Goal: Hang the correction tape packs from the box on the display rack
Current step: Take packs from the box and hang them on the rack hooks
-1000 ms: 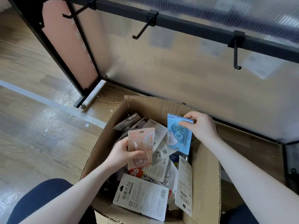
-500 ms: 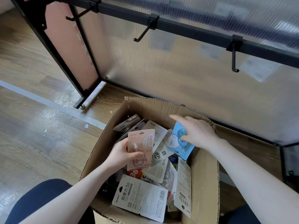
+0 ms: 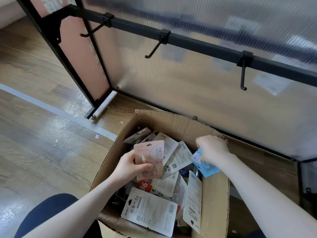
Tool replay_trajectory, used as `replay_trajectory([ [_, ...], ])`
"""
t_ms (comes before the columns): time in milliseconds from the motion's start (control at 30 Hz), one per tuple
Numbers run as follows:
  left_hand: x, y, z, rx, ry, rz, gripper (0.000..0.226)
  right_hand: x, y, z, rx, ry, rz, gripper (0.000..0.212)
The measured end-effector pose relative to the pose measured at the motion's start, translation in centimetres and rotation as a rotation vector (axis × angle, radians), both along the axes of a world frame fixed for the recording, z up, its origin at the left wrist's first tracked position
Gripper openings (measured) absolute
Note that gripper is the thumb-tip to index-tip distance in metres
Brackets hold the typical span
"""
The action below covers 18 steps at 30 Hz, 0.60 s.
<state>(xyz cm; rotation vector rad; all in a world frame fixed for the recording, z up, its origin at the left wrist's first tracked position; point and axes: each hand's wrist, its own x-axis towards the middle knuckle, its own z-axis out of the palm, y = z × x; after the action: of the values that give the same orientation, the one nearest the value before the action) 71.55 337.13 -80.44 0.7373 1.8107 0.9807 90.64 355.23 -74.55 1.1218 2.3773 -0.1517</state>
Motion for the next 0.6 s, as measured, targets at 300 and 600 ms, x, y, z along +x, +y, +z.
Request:
replay_trajectory([
  [300,1.3,-0.6,11.1,-0.063,-0.021,0.095,0.028,3.7,-1.5,8.0,-0.227,0.510,-0.658,0.031],
  [600,3.6,-0.2,26.9,-0.072,-0.027,0.081,0.026,6.8,-4.3,22.4,-0.504,0.881,-1.128,0.032],
])
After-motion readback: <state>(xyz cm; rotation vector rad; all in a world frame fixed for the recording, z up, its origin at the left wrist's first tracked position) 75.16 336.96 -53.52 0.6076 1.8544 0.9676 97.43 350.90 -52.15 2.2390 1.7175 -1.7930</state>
